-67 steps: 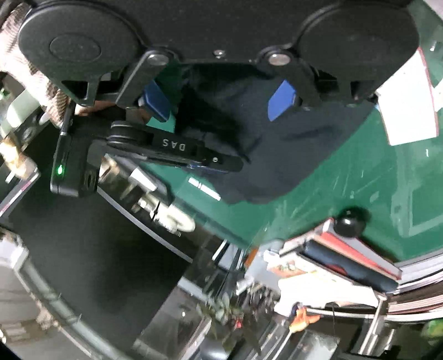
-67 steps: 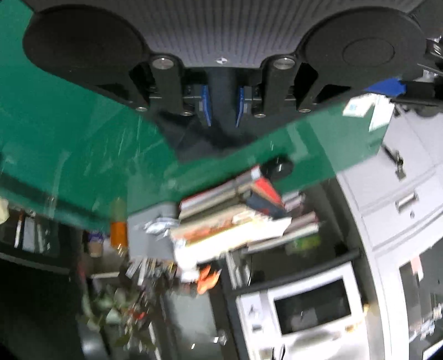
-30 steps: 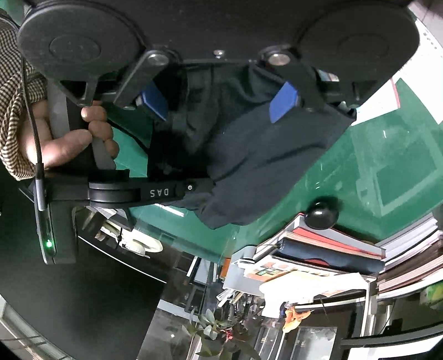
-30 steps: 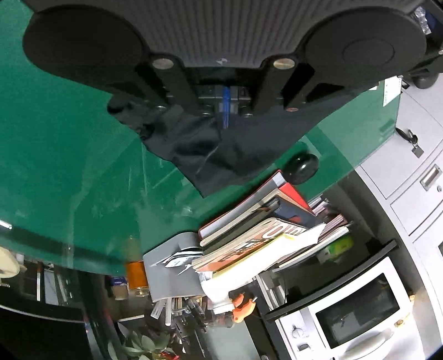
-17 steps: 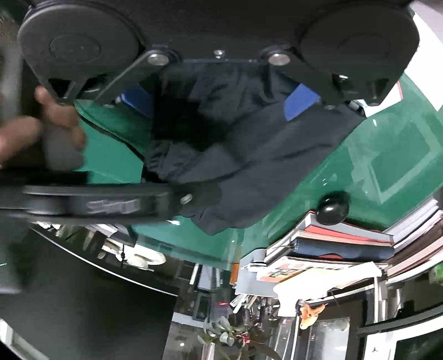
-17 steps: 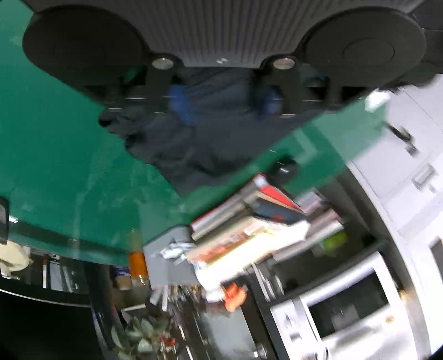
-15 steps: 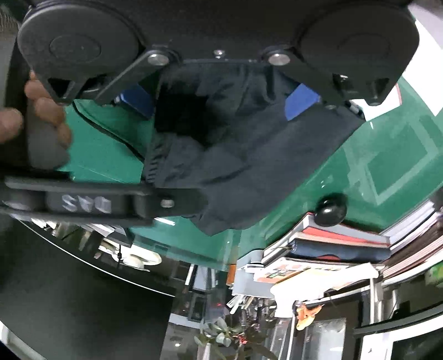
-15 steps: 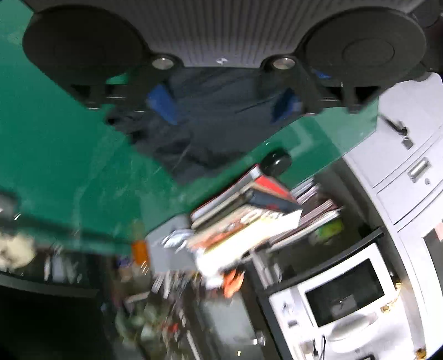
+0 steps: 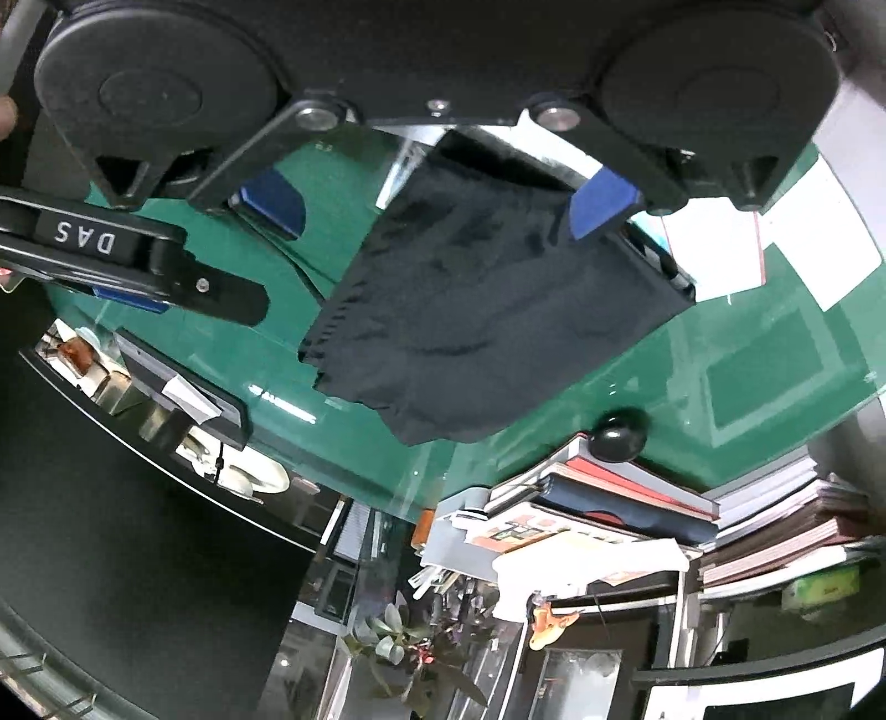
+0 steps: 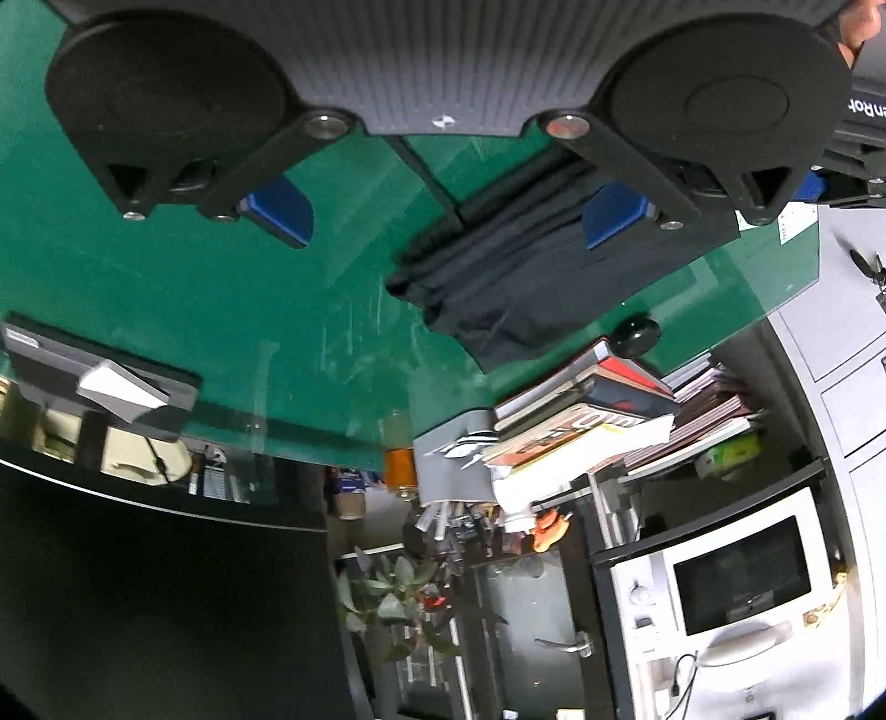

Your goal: Fold clothes

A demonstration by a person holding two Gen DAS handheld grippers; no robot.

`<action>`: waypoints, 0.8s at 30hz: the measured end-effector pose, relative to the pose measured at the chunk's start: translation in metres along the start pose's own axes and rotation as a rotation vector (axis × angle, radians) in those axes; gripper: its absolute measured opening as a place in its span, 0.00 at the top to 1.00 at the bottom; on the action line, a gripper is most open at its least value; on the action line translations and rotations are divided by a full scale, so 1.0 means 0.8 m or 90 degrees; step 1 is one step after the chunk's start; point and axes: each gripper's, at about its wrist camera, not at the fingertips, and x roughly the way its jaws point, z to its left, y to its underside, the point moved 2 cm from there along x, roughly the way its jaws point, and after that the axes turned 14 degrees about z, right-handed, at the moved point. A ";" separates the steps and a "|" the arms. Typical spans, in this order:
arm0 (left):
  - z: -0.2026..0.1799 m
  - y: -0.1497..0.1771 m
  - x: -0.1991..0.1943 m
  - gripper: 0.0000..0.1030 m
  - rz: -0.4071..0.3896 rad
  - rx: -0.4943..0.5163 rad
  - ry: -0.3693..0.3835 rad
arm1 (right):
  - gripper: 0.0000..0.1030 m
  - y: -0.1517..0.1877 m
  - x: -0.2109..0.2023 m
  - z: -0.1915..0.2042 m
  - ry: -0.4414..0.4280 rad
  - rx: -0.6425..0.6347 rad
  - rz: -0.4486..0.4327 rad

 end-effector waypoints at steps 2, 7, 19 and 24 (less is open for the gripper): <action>-0.007 0.002 -0.001 0.00 -0.001 0.003 -0.003 | 0.00 0.003 -0.006 -0.003 0.002 0.004 -0.008; -0.027 0.010 -0.008 0.00 -0.001 0.015 -0.020 | 0.00 0.017 -0.030 -0.010 0.023 0.008 -0.026; -0.041 0.027 -0.031 0.00 0.023 -0.010 -0.154 | 0.00 0.039 -0.060 -0.002 0.092 -0.021 -0.052; -0.035 0.026 -0.041 0.00 0.013 -0.040 -0.185 | 0.00 0.042 -0.063 0.001 0.096 -0.033 -0.052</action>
